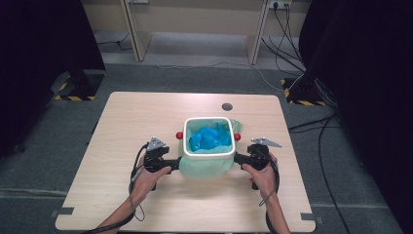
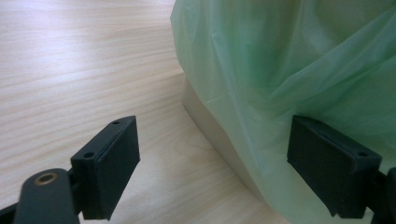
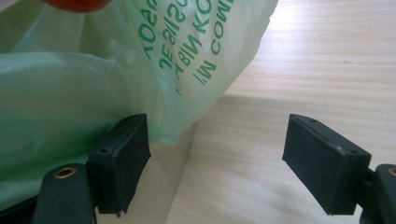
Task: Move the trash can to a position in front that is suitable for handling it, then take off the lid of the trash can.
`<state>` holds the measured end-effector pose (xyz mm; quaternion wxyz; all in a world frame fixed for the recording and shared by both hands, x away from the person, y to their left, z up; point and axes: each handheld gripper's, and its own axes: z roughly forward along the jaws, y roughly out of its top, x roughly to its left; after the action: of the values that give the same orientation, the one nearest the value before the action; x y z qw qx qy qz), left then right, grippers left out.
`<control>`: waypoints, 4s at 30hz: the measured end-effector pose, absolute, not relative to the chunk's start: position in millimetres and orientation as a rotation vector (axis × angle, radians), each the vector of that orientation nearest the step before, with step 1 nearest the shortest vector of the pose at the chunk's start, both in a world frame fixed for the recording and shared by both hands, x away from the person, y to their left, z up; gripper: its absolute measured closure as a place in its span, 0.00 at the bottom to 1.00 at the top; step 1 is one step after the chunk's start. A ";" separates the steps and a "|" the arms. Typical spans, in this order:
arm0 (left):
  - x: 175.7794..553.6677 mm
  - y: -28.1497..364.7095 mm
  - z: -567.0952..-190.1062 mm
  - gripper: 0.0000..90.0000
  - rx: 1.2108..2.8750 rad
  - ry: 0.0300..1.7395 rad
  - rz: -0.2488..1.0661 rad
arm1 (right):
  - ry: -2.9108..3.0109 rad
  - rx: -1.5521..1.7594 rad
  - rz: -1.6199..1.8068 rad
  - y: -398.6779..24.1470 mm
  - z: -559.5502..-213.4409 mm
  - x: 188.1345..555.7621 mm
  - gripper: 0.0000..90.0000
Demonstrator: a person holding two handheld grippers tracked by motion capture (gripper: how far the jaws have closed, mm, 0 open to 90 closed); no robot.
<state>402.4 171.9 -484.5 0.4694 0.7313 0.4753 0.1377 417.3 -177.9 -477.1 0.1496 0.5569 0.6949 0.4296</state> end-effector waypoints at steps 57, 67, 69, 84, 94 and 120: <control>386.4 220.3 -461.1 0.18 1.802 1.164 0.409 | 1.951 1.636 1.272 -178.3 -473.8 428.3 0.19; 375.2 215.2 -444.2 0.17 1.813 1.096 0.409 | 1.943 1.638 1.277 -180.2 -469.1 429.8 0.19; 373.4 214.4 -441.6 0.16 1.810 1.076 0.388 | 1.930 1.645 1.285 -182.0 -466.3 430.2 0.19; 367.5 209.8 -428.9 0.16 1.787 1.011 0.406 | 1.892 1.572 1.372 -183.8 -416.3 428.6 0.19; 366.5 190.3 -421.7 0.16 1.813 0.943 0.417 | 1.963 1.471 1.305 -152.5 -381.9 451.2 0.39; 382.5 173.0 -413.9 0.16 1.821 0.918 0.428 | 2.049 1.450 1.122 -106.1 -374.1 494.1 0.54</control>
<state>382.5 173.0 -413.9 0.5046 0.7545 0.3804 0.1774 494.1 -106.1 -374.1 0.1950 0.5172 0.7309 0.4003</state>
